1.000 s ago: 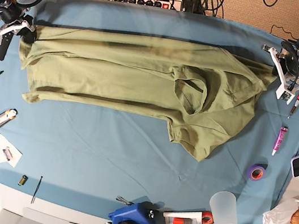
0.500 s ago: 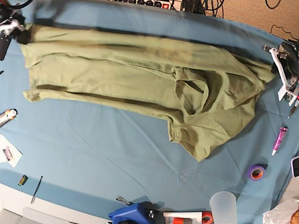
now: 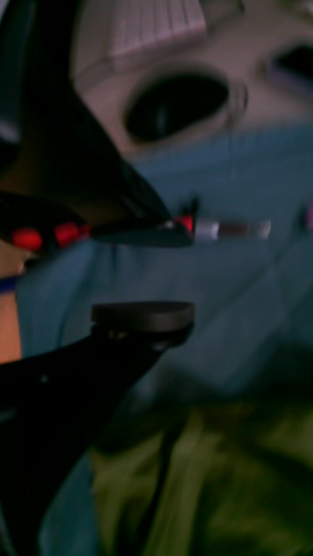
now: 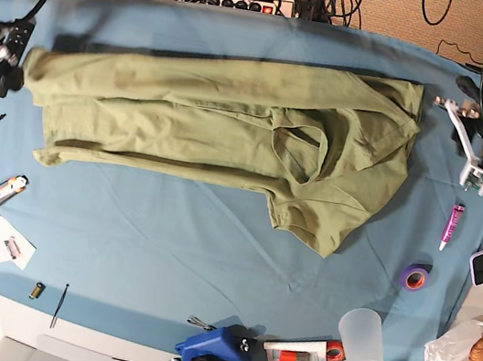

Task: Layout the t-shirt on the table in an organized manner, then fold the t-shirt properly
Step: 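Open both grippers and release the collar edge, then move the left gripper to the hem corner and grasp it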

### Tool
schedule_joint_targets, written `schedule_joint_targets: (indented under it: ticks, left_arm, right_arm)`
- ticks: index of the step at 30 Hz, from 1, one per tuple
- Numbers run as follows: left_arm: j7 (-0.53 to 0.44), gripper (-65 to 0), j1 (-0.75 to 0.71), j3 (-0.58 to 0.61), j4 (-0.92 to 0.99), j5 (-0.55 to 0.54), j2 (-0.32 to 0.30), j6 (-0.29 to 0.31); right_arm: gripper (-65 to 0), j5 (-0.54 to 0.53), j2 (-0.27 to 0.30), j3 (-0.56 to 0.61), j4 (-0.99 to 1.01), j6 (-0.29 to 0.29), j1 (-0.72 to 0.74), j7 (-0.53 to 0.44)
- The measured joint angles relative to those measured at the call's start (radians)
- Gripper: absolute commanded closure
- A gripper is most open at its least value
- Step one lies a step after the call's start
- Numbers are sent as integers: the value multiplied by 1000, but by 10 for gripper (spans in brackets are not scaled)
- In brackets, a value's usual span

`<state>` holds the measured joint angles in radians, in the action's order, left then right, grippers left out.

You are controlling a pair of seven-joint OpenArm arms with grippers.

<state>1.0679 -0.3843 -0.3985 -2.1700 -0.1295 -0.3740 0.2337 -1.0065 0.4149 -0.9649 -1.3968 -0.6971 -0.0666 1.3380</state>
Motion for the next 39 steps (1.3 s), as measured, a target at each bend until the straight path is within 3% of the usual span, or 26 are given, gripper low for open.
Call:
schedule_joint_targets:
  ticks: [4,11,16,22,24,29,34,39]
  left_arm:
    - [-59,-220,0,-1,-35,76,0,-62]
    - [-178,-220,0,-1,-36,32,0,-70]
    - [-180,-220,23,0,-36,-37,2,-42]
    - [-180,-220,64,0,-36,-84,2,-25]
    - [-189,-220,85,0,-30,-93,2,5]
    - [-214,-220,163,2,76,-193,2,12]
    - [-218,-220,283,2,249,-332,5,182]
    - [-183,-220,415,2,407,-474,5,302]
  right_arm:
    - [-149,7,0,1,0,0,89,-2]
    - [-149,105,0,84,0,0,171,-31]
    - [-149,130,0,158,0,0,169,-48]
    - [-149,134,2,111,0,0,172,-121]
    - [-149,158,5,108,0,0,184,-114]
    - [-149,226,6,133,0,21,198,-116]
    - [-149,362,6,199,0,57,219,-188]
    - [-149,470,6,269,0,124,218,-224]
